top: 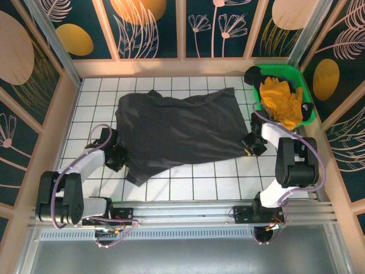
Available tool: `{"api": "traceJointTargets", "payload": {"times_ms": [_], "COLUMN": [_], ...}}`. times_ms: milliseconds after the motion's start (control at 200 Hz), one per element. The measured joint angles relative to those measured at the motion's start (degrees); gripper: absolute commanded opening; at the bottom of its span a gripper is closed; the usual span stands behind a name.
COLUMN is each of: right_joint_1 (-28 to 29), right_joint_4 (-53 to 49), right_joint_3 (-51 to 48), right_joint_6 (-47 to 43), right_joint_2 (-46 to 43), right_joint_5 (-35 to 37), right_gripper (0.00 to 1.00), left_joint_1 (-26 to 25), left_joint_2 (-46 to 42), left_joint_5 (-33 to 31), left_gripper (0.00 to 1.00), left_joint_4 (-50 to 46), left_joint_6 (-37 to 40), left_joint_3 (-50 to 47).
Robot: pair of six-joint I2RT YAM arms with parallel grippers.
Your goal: Fold and stack the t-shirts
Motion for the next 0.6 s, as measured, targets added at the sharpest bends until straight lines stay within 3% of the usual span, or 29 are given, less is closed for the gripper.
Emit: {"api": "traceJointTargets", "payload": {"times_ms": [200, 440, 601], "right_joint_1": [3.17, 3.23, 3.23], "right_joint_4": [-0.37, 1.03, 3.26], "right_joint_3": [9.64, 36.85, 49.79], "right_joint_6": [-1.18, -3.89, -6.05], "right_joint_2": [-1.44, -1.62, -1.92], "right_joint_5": [-0.11, 1.03, 2.71], "right_gripper": [0.0, 0.0, 0.0], "left_joint_1": [-0.04, -0.04, -0.04], "left_joint_2": [0.15, 4.7, 5.03], "left_joint_5": [-3.28, -8.37, -12.26], "left_gripper": [0.0, 0.0, 0.0], "left_joint_4": [-2.84, -4.33, -4.72], "left_joint_6": [0.5, 1.49, 1.99], "left_joint_3": [16.13, 44.7, 56.54]}}
